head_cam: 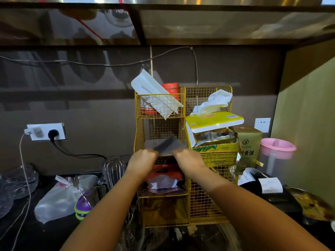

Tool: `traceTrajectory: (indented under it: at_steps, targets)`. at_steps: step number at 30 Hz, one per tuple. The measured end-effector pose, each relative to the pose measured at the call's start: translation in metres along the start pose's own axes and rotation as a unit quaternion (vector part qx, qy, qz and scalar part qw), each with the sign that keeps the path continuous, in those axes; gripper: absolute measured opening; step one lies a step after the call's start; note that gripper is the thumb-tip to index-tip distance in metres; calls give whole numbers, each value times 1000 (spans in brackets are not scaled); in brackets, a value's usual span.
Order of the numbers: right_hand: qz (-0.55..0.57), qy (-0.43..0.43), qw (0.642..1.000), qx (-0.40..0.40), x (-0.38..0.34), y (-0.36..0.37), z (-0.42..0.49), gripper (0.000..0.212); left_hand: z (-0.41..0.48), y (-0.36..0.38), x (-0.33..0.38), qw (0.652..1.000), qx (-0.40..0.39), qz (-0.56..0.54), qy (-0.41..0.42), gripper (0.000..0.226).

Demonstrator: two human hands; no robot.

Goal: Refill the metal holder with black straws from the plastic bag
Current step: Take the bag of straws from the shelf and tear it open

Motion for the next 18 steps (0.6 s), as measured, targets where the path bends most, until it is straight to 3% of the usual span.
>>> traceTrajectory:
  at_steps: [5, 9, 18]
  targets:
    - [-8, -25, 998, 63, -1, -37, -20, 32, -12, -40, 7, 999, 23, 14, 29, 33]
    - [-4, -33, 992, 123, -1, -70, -31, 31, -24, -88, 13, 997, 57, 14, 53, 29]
    - [24, -38, 962, 271, -14, -134, -49, 17, -62, -171, 13, 967, 215, -4, 137, 28]
Point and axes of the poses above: each hand's wrist, its own z-axis towards the middle knuckle, its own y-axis out of the palm, x = y × z, the point moved 1 cm from there along z, towards the middle knuckle, and after that the axes turned 8 degrees about -z, right-handed, at the moved point
